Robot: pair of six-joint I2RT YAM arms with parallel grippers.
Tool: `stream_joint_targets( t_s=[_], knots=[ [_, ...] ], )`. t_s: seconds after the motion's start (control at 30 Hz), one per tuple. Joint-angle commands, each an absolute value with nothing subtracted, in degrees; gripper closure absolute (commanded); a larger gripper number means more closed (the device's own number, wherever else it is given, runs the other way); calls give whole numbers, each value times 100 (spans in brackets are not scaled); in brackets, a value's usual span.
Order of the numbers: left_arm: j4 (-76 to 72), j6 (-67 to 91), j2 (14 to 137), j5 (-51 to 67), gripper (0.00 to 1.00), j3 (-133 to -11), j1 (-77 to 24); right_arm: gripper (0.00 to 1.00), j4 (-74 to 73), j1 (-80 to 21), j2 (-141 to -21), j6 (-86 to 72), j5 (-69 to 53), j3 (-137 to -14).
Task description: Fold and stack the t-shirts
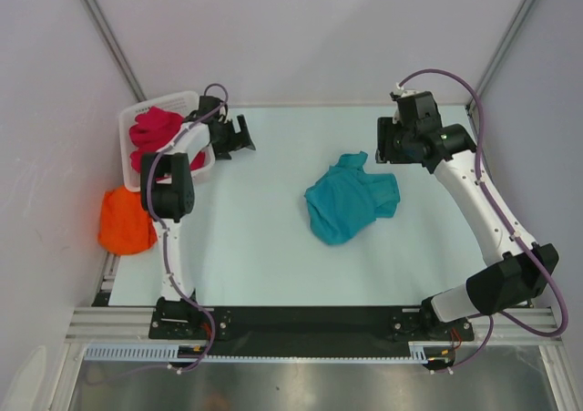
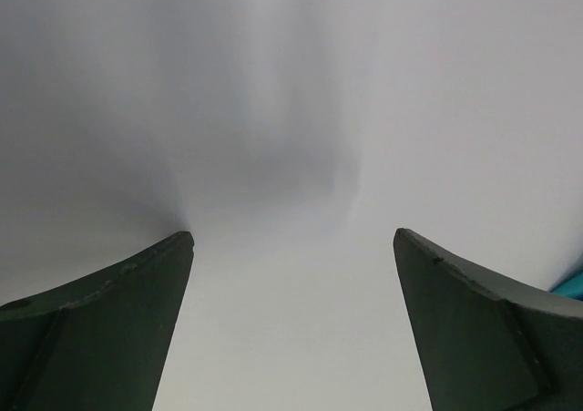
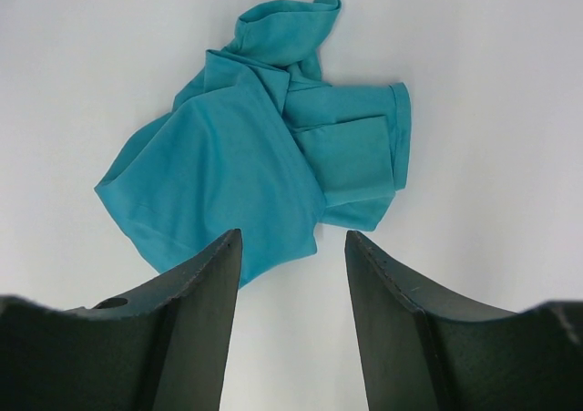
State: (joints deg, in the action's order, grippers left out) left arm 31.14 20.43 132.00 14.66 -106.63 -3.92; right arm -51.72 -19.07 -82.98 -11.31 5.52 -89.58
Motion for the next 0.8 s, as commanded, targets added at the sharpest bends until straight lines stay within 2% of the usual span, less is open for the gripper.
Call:
stream_joint_targets(
  t_s=[0.0, 0.37, 0.6, 0.77],
  knots=[
    [3560, 2285, 12876, 1142, 0, -10275, -220, 46, -5142, -1969, -8297, -1116, 483, -9114],
    [3445, 2277, 12262, 1310, 0, -9511, -465, 46, -5098, -2057, -8358, -1134, 440, -9132],
    [3463, 1872, 11128, 1116, 0, -8974, -1694, 47, -4983, -2144, -8385, -1143, 396, -9044],
    [3472, 2354, 10513, 845, 0, -8247, -2109, 47, -4896, -2224, -8332, -1143, 396, -8904]
  ],
)
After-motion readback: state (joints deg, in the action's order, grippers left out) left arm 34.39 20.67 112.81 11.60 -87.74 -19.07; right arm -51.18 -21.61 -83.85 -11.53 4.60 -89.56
